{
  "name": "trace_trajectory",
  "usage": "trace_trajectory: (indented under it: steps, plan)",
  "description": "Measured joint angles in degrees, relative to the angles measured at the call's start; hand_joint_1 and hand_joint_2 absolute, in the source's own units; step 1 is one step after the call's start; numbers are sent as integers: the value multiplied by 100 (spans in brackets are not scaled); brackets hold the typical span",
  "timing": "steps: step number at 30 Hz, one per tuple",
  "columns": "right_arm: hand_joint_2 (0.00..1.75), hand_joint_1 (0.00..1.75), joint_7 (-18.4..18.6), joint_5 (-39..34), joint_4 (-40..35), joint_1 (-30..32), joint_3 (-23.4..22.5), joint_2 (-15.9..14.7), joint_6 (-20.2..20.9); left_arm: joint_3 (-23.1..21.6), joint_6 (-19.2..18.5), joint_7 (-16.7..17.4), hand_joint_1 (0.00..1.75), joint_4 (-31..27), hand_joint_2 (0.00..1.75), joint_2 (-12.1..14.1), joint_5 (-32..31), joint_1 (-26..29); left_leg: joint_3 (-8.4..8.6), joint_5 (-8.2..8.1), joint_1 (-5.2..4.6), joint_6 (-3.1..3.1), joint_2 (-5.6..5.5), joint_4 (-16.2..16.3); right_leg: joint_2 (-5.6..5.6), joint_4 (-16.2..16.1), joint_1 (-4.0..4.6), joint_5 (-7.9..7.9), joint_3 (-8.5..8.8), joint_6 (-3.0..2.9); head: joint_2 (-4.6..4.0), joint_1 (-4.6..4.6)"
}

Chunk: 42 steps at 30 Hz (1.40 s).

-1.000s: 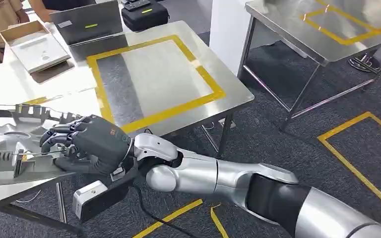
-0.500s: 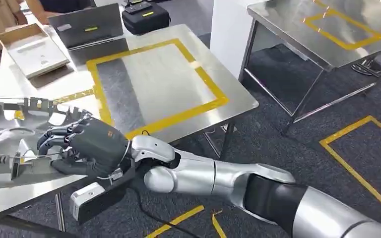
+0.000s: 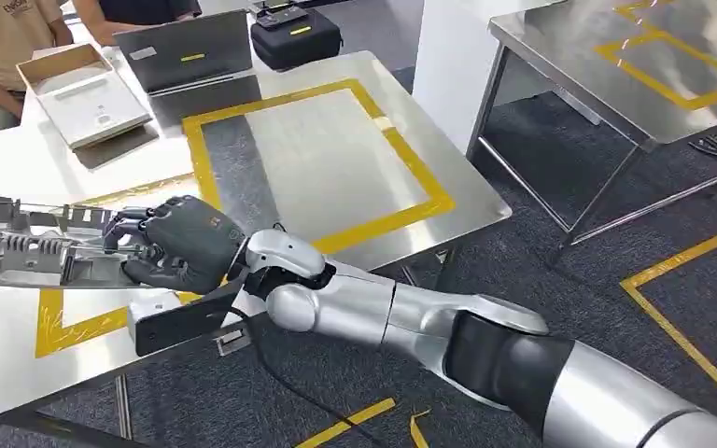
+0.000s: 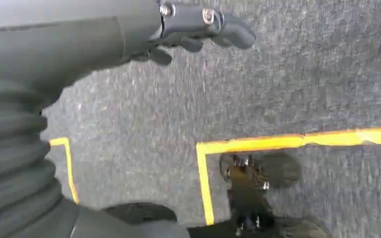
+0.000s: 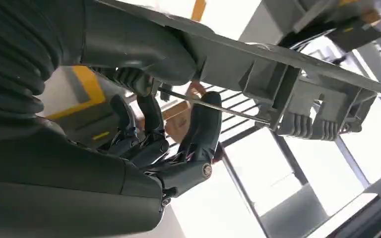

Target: Take the parts from the cabinet and place them on the table.

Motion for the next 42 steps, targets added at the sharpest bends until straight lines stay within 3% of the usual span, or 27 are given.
trace_trajectory:
  steps: [1, 3, 4, 6, 7, 8, 9, 11, 12, 13, 14, 15, 16, 17, 23, 24, 26, 29, 30, 33, 36, 41, 42]
  plan:
    - [175, 175, 153, 13, 310, -98, -50, 88, 42, 0, -11, 4, 0, 0, 175, 0, -18, -5, 41, -5, -2, -27, -1, -35, -3, -1, -1, 24, 55, -44, 0, 9]
    - [175, 175, 439, 13, 1019, -362, -160, 203, 142, 0, -83, -15, 0, -2, 175, 4, -59, -52, -58, -100, 3, -63, 64, 173, -16, -48, -42, 19, 165, -86, 0, -11]
    - [175, 175, 512, 15, 1433, -528, -221, 271, 182, 0, -133, -28, 0, 0, 175, -2, -81, -85, -243, -200, 11, -92, 85, 494, -28, -48, -46, 1, 173, -113, 0, -44]
    - [175, 175, 728, 6, 2197, -731, -361, 302, 194, 0, -177, -39, 0, 0, 175, -7, -127, -122, -776, -534, 38, -144, 103, 1309, -63, -48, -37, -38, 186, -139, 0, -35]
    - [175, 175, 806, 2, 2487, -793, -413, 306, 194, 0, -181, -37, 0, 0, 175, -7, -149, -116, -986, -605, 42, -172, 110, 1586, -64, -44, -38, -60, 200, -136, 0, -41]
    - [175, 175, 848, -24, 2747, -838, -452, 301, 192, 0, -186, -31, 0, 2, 175, -4, -162, -112, -1061, -520, 52, -172, 117, 1591, -62, -42, -44, -84, 227, -123, 0, -42]
    - [175, 175, 894, -53, 3003, -883, -503, 288, 192, 0, -188, -26, 0, 2, 175, -2, -177, -112, -1012, -266, 68, -185, 128, 1327, -58, -33, -54, -117, 264, -104, 0, -39]
    - [175, 175, 1023, -138, 3324, -938, -608, 264, 186, 0, -188, -22, 0, 2, 175, 15, -188, -116, -678, 392, 92, -196, 143, 408, -54, -11, -84, -198, 356, -50, 0, -39]
    - [175, 175, 1082, -157, 3484, -953, -671, 241, 184, 0, -188, -22, 0, 9, 175, 13, -188, -102, -567, 548, 102, -202, 146, 69, -56, -3, -87, -238, 381, -10, 0, -44]
    - [175, 175, 1103, -179, 3640, -978, -719, 216, 184, 0, -188, -24, 0, 22, 175, 9, -188, -116, -588, 302, 53, -157, 147, -58, -46, 20, -72, -240, 366, 23, 0, -113]
    - [175, 175, 1143, -184, 3741, -985, -741, 188, 188, 0, -188, -31, 0, 17, 175, 9, -188, -121, -541, 404, 47, -44, 156, 9, -36, 15, -54, -247, 333, 57, 0, -109]
    - [175, 175, 1149, -181, 3837, -969, -769, 159, 192, 0, -188, -31, 0, 20, 175, 9, -188, -97, -533, 431, 74, -18, 148, -14, -35, 22, -42, -286, 345, 79, 0, -59]
    - [175, 175, 1145, -182, 3918, -971, -785, 140, 192, 0, -186, -33, 0, 22, 175, 7, -188, -78, -539, 455, 68, -37, 151, -24, -31, 22, -39, -252, 342, 2, 0, -52]
    - [175, 175, 1151, -182, 3974, -986, -800, 125, 194, 0, -184, -31, 0, 22, 175, 7, -188, -78, -541, 455, 58, -33, 148, -22, -27, 13, -37, -245, 342, -25, 0, -50]
    - [175, 175, 1173, -179, 4158, -987, -824, 94, 197, 0, -170, -55, 0, 17, 175, 20, -190, -84, -522, 407, 43, 53, 140, -22, -40, -99, -39, -247, 422, -7, 0, -39]
    - [0, 0, 1173, -177, 4176, -987, -830, 94, 197, 0, -170, -68, 0, 17, 175, 20, -188, -85, -521, 409, 39, 63, 140, -21, -41, -108, -41, -244, 426, 18, 0, -41]
    - [0, 0, 1173, -157, 4193, -986, -846, 94, 199, 0, -170, -98, 0, 17, 175, 22, -170, -87, -522, 408, 30, 80, 140, -20, -42, -122, -56, -242, 431, 136, 0, -41]
    - [0, 0, 1167, -140, 4220, -984, -896, 100, 203, 0, -173, -68, 0, 17, 175, 28, -155, -89, -520, 412, 24, 90, 141, -20, -47, -124, -61, -239, 432, 160, 0, -41]
    - [0, 0, 1167, -129, 4226, -984, -909, 100, 203, 2, -173, -94, 0, 17, 0, 28, -116, -88, -517, 413, 24, 90, 141, -20, -47, -123, -60, -239, 432, 161, 0, -41]
    - [0, 0, 1094, -131, 4228, -981, -922, 100, 168, 42, -214, -157, 0, 15, 0, 28, -70, -93, -508, 420, 25, 86, 146, -23, -45, -115, -57, -237, 432, 163, 0, -44]
    - [0, 0, 793, -247, 4226, -982, -1038, 114, 13, 46, -218, -79, 0, 17, 0, 28, -96, -92, -502, 424, 25, 80, 145, -26, -45, -105, -56, -238, 432, 163, 0, -41]
    - [0, 0, -204, -573, 3977, -1014, -1414, 181, -542, 92, -179, 46, 0, 20, 0, 31, -96, -35, -498, 427, 25, 74, 147, -34, -43, -98, -54, -238, 433, 162, 0, -41]
    - [0, 0, -381, -666, 3888, -1039, -1496, 207, -590, 96, -173, 59, 0, 17, 0, 41, -92, -24, -508, 403, -9, 104, 148, -7, -47, -116, -93, -231, 438, 193, 0, -44]
